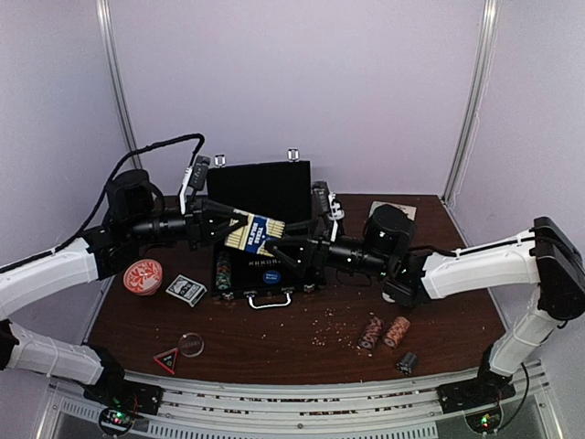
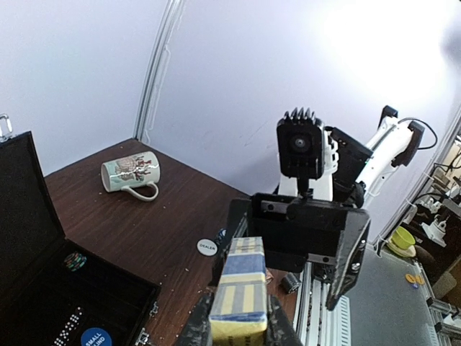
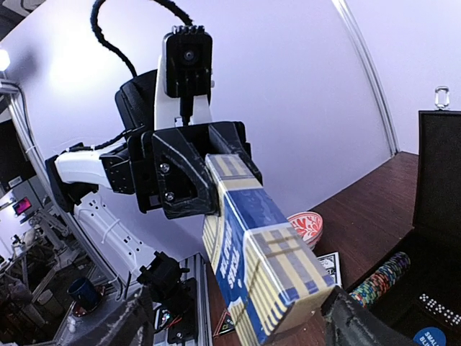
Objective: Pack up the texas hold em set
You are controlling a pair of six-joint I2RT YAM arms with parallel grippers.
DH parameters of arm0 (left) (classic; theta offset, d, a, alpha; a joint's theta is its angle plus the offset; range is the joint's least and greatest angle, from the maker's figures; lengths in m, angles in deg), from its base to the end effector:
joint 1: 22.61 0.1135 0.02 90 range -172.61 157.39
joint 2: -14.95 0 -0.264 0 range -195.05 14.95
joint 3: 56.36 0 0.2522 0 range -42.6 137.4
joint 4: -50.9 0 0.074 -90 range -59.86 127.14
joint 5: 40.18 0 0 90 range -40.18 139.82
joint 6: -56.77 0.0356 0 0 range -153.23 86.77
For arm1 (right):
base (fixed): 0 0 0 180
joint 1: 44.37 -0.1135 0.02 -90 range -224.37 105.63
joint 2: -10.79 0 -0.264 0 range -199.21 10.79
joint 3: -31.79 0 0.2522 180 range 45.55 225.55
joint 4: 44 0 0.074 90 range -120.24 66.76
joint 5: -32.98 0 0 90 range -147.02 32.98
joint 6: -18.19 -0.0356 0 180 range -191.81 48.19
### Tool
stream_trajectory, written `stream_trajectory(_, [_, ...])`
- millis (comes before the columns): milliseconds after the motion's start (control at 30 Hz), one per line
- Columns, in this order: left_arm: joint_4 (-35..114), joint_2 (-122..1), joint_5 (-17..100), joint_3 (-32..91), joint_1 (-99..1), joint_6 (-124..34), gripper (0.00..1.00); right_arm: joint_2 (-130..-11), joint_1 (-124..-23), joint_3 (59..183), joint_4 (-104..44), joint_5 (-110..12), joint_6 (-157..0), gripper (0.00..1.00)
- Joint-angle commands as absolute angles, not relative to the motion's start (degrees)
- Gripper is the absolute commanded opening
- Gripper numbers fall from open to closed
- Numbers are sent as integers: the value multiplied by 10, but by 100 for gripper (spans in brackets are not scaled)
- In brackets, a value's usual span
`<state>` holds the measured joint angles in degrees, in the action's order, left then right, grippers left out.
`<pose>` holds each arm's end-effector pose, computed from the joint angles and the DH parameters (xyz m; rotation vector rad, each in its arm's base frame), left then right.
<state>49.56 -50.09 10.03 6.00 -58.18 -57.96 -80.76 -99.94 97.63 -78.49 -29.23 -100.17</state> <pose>0.1996 -0.1707 0.3339 0.7387 1.6542 -1.3409 0.1891 0.3052 0.2841 -0.8080 1.4166 1.5103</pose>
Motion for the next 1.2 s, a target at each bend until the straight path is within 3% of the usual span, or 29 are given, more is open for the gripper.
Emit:
stream_trajectory(0, [581,-484,66,51,-582,-575,0,-824,-1000,1000,-842,-221,-1041,72])
stream_trajectory(167, [603,-482,47,44,-582,-583,0,-838,-1000,1005,-882,-185,-1064,54])
stream_trajectory(333, [601,-480,48,42,-582,-582,0,-842,-1000,1006,-885,-178,-1071,27])
stream_trajectory(367, [596,-481,50,43,-582,-582,4,-841,-999,1008,-878,-180,-1070,20])
stream_trajectory(433, [576,-481,63,49,-582,-572,25,-836,-998,1014,-847,-189,-1062,9])
stream_trajectory(467, [555,-478,77,54,-583,-562,39,-831,-997,1018,-820,-198,-1052,7])
stream_trajectory(533, [506,-466,136,68,-582,-537,59,-820,-994,1027,-757,-226,-1031,6])
stream_trajectory(700, [436,-412,373,56,-580,-527,78,-841,-977,1111,-486,-363,-972,1])
stream_trajectory(800, [384,-414,477,66,-576,-533,79,-883,-945,1153,-387,-365,-989,1])
stream_trajectory(1167, [385,-432,440,72,-576,-531,79,-1030,-916,1276,-262,-323,-969,2])
